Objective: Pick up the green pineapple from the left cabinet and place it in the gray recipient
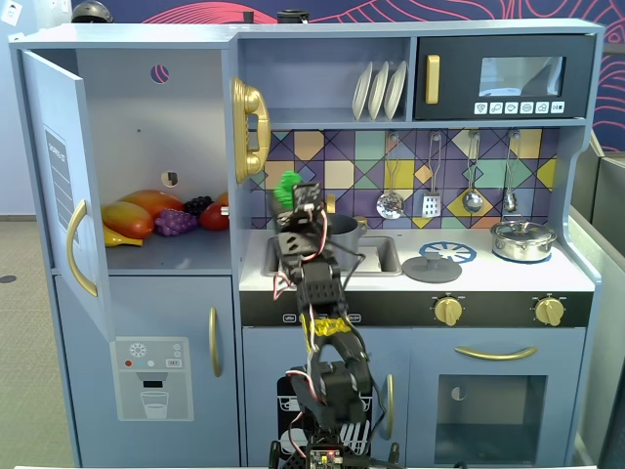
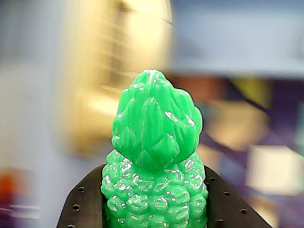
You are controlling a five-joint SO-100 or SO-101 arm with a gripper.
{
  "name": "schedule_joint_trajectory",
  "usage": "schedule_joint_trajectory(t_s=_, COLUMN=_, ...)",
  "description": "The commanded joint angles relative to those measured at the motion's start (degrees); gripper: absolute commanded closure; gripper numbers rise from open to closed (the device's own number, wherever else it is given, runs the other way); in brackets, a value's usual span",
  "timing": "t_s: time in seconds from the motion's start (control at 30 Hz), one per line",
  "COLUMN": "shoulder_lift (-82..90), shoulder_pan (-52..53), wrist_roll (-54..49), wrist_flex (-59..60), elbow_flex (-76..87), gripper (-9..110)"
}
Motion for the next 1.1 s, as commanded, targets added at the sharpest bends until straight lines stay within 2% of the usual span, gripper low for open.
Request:
schedule_joint_trajectory(t_s=0.0, shoulder_lift=-10.11, shoulder_pan=7.21, wrist_roll=1.85, wrist_flex=-1.32, elbow_flex=-8.09, gripper=102)
schedule_joint_trajectory(t_s=0.23, shoulder_lift=-29.62, shoulder_pan=13.45, wrist_roll=5.19, wrist_flex=0.09, elbow_flex=-21.09, gripper=102)
schedule_joint_trajectory(t_s=0.53, shoulder_lift=-45.00, shoulder_pan=11.69, wrist_roll=0.53, wrist_flex=5.71, elbow_flex=-31.90, gripper=101)
schedule_joint_trajectory(t_s=0.57, shoulder_lift=-45.70, shoulder_pan=11.51, wrist_roll=1.32, wrist_flex=6.50, elbow_flex=-32.70, gripper=97)
schedule_joint_trajectory(t_s=0.7, shoulder_lift=-45.62, shoulder_pan=11.34, wrist_roll=2.81, wrist_flex=9.32, elbow_flex=-33.13, gripper=76)
schedule_joint_trajectory(t_s=0.77, shoulder_lift=-44.74, shoulder_pan=11.34, wrist_roll=3.43, wrist_flex=10.20, elbow_flex=-33.13, gripper=70)
schedule_joint_trajectory(t_s=0.9, shoulder_lift=-39.73, shoulder_pan=11.43, wrist_roll=3.16, wrist_flex=15.29, elbow_flex=-34.28, gripper=72)
schedule_joint_trajectory(t_s=1.07, shoulder_lift=-23.12, shoulder_pan=11.78, wrist_roll=2.81, wrist_flex=31.20, elbow_flex=-29.36, gripper=79)
